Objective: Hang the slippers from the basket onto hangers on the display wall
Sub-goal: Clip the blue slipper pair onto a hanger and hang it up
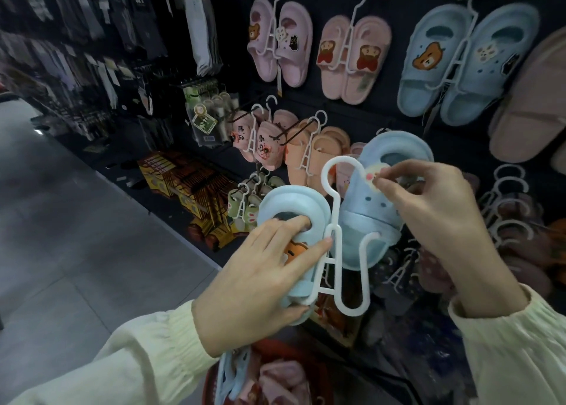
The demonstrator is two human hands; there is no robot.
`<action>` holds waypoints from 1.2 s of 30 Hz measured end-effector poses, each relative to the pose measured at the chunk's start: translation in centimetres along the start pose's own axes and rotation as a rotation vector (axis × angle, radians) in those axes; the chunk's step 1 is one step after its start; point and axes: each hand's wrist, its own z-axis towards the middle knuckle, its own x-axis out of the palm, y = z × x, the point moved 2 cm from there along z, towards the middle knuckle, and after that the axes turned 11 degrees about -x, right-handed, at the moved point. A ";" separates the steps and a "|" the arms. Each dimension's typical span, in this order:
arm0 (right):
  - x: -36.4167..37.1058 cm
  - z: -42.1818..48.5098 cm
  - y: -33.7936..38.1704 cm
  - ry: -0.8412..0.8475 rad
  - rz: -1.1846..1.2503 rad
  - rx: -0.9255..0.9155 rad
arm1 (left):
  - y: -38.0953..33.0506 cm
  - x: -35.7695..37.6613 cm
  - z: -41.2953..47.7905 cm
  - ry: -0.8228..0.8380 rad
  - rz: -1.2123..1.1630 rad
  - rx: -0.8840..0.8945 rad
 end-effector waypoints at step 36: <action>7.9 -3.3 4.9 0.312 -0.744 0.096 | 11.6 3.1 8.4 -0.138 -0.317 0.331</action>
